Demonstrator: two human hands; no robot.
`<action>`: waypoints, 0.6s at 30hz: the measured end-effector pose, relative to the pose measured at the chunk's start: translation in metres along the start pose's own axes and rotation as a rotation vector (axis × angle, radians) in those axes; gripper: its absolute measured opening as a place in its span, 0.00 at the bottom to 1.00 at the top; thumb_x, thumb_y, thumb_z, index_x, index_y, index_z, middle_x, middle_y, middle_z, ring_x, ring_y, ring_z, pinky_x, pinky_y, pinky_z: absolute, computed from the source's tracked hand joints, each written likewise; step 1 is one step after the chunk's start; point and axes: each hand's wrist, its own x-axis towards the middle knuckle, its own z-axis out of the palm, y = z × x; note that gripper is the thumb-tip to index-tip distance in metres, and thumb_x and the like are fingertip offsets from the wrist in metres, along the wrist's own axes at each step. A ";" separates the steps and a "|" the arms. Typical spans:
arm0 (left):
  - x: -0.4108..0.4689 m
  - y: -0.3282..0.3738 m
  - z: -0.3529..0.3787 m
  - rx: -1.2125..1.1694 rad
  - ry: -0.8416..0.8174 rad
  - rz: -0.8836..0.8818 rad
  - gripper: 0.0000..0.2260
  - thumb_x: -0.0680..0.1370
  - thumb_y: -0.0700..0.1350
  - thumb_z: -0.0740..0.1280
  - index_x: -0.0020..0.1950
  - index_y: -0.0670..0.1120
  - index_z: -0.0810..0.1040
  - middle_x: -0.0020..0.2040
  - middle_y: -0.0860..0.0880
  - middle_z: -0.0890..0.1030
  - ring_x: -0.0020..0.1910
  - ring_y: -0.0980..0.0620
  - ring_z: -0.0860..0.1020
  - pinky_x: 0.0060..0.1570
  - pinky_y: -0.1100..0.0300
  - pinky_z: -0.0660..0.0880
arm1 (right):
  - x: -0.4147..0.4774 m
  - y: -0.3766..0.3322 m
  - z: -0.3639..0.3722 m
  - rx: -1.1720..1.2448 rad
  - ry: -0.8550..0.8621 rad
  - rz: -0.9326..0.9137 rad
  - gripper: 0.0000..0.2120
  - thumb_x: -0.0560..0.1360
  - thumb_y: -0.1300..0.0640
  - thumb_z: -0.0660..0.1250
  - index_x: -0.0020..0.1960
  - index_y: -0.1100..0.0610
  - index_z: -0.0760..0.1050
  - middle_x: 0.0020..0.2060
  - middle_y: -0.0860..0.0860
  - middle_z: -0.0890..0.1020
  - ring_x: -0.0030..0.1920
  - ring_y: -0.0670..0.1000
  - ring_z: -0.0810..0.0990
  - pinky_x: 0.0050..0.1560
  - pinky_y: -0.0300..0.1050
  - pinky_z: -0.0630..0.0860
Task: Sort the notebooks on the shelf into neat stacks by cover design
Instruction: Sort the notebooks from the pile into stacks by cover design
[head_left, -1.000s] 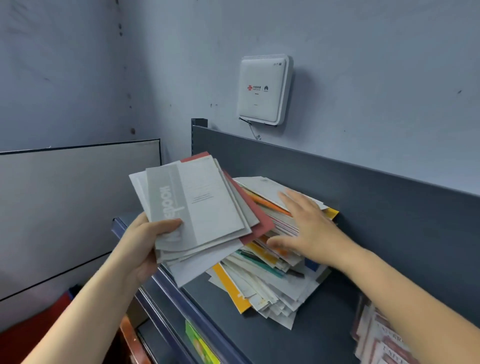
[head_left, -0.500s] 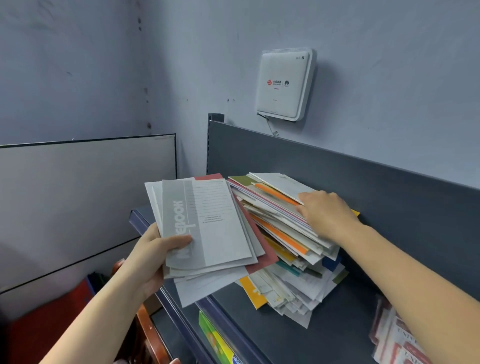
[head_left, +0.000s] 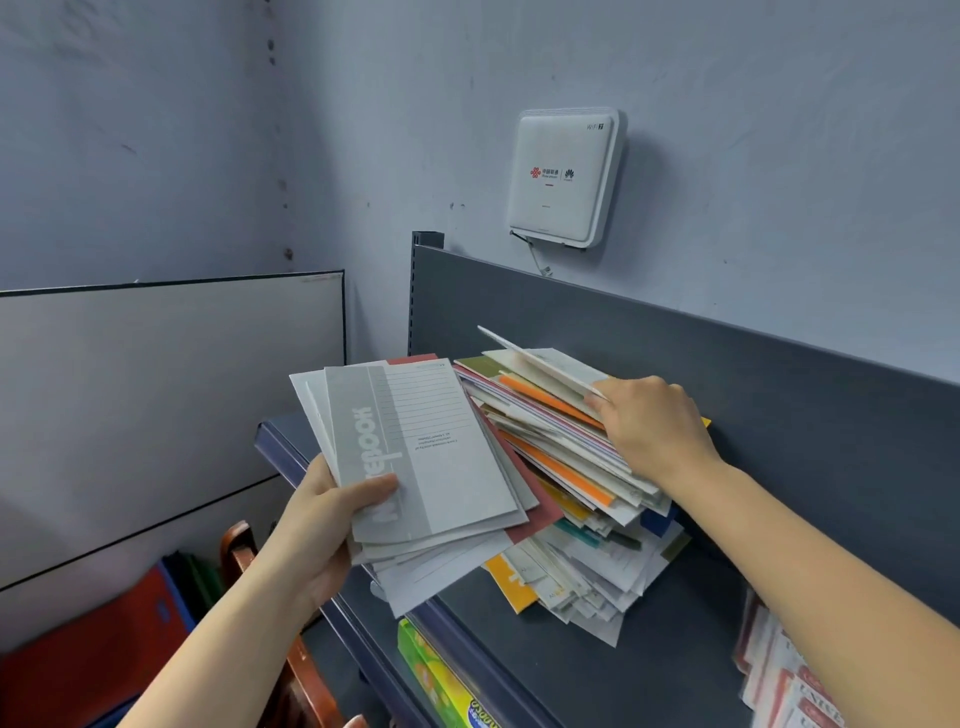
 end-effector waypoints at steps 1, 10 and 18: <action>0.000 -0.001 0.000 -0.004 -0.001 0.000 0.21 0.75 0.32 0.66 0.66 0.46 0.72 0.57 0.45 0.83 0.53 0.42 0.82 0.44 0.50 0.81 | -0.003 -0.008 -0.003 -0.011 0.013 -0.019 0.14 0.83 0.53 0.52 0.45 0.55 0.73 0.43 0.55 0.83 0.37 0.56 0.76 0.36 0.45 0.68; -0.010 -0.009 -0.002 -0.060 -0.093 0.059 0.20 0.75 0.39 0.67 0.67 0.44 0.71 0.59 0.43 0.82 0.56 0.42 0.81 0.58 0.43 0.76 | -0.073 -0.121 0.013 0.125 -0.068 -0.334 0.15 0.73 0.62 0.65 0.59 0.55 0.75 0.53 0.50 0.80 0.52 0.52 0.80 0.48 0.46 0.79; -0.042 -0.041 -0.025 -0.025 -0.119 -0.009 0.26 0.70 0.36 0.72 0.66 0.45 0.70 0.59 0.43 0.81 0.55 0.41 0.81 0.50 0.47 0.80 | -0.113 -0.105 0.016 0.376 -0.412 -0.128 0.33 0.75 0.33 0.46 0.77 0.46 0.53 0.76 0.42 0.52 0.75 0.44 0.48 0.75 0.45 0.49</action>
